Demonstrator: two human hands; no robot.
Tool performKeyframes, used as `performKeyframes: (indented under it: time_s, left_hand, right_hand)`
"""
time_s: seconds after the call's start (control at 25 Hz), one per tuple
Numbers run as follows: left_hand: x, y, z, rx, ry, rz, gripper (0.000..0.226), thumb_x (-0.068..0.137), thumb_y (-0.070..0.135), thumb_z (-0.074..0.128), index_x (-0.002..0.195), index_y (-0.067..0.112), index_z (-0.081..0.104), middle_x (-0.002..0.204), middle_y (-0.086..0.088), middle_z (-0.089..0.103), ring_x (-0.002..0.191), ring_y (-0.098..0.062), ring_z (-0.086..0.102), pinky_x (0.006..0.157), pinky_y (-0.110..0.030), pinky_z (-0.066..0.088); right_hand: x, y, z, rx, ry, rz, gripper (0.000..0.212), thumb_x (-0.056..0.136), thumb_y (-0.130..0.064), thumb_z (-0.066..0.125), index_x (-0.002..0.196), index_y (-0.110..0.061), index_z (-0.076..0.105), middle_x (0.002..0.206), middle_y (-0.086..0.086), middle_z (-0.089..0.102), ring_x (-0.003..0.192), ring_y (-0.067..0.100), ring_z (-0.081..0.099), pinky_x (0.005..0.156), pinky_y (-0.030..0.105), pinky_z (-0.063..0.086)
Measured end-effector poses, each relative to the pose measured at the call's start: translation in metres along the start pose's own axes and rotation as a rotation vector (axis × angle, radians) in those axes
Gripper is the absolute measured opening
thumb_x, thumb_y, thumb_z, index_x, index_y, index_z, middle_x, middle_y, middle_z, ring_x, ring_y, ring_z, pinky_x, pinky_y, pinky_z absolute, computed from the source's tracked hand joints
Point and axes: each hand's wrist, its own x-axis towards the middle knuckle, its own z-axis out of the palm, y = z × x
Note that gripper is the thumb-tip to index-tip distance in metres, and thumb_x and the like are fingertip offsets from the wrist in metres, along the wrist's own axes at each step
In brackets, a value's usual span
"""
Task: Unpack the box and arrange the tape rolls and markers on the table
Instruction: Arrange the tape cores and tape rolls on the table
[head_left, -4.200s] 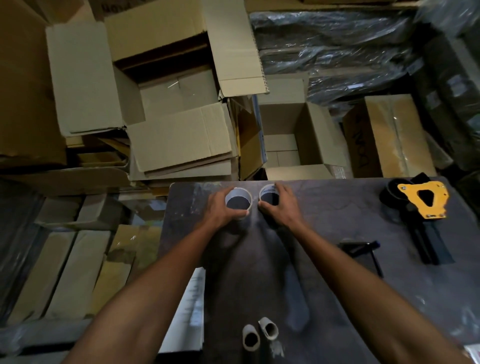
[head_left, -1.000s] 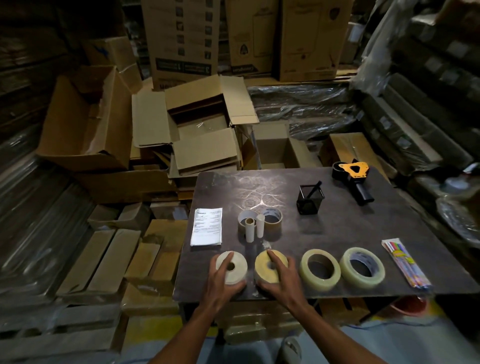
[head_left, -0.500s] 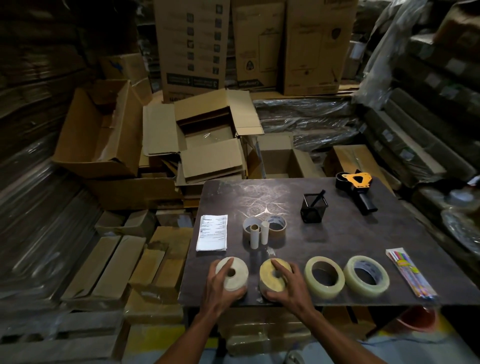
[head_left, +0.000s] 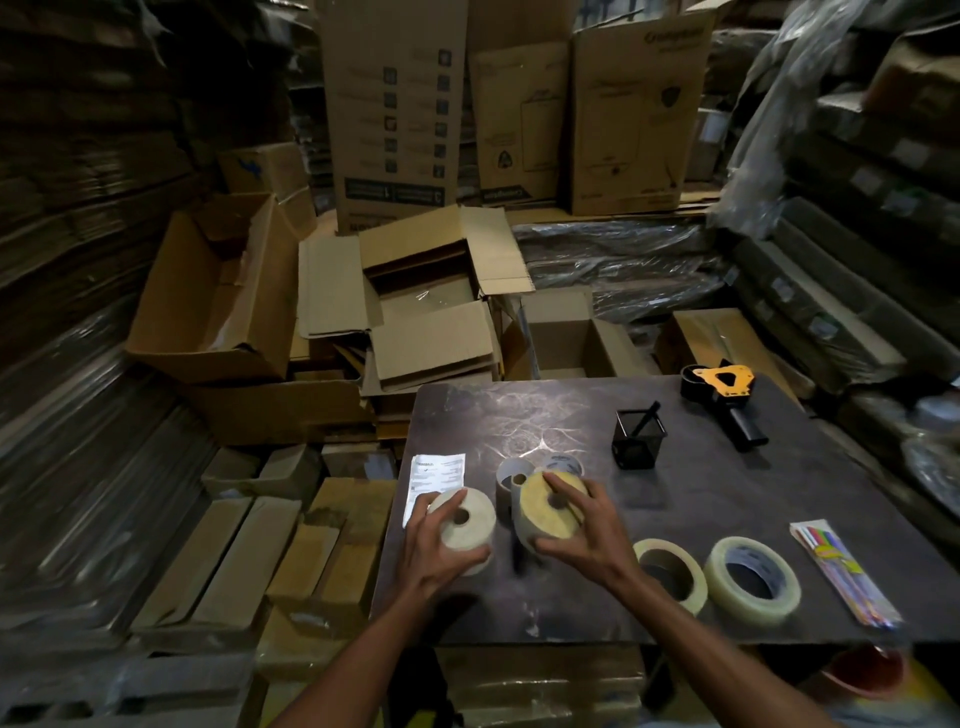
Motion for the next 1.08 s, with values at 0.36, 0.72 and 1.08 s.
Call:
performKeyframes:
  time_s: [0.36, 0.72, 1.08]
  left_hand:
    - [0.137, -0.002, 0.0, 0.049, 0.066, -0.121, 0.082, 0.054, 0.053, 0.081, 0.13, 0.033, 0.058, 0.121, 0.007, 0.047, 0.111, -0.011, 0.048, 0.087, -0.019, 0.04]
    - [0.236, -0.027, 0.002, 0.077, 0.125, -0.229, 0.081, 0.056, 0.043, 0.087, 0.131, 0.028, 0.059, 0.12, 0.002, 0.049, 0.11, -0.015, 0.052, 0.088, -0.02, 0.042]
    - [0.329, -0.103, 0.015, 0.049, 0.009, -0.246, 0.085, 0.051, 0.054, 0.078, 0.131, 0.033, 0.058, 0.123, 0.002, 0.049, 0.114, -0.02, 0.053, 0.096, -0.033, 0.049]
  right_hand:
    - [0.154, 0.012, -0.026, -0.014, -0.074, -0.097, 0.09, 0.062, -0.059, 0.081, 0.142, -0.047, 0.041, 0.128, -0.013, 0.033, 0.115, 0.006, 0.036, 0.086, 0.007, 0.03]
    - [0.261, 0.037, 0.014, 0.004, -0.152, -0.081, 0.089, 0.062, -0.064, 0.079, 0.141, -0.042, 0.044, 0.134, -0.006, 0.038, 0.116, 0.012, 0.041, 0.095, 0.024, 0.04]
    - [0.335, 0.075, 0.083, -0.051, -0.125, 0.065, 0.088, 0.058, -0.064, 0.077, 0.137, -0.043, 0.046, 0.127, -0.011, 0.039, 0.114, 0.009, 0.045, 0.093, 0.022, 0.044]
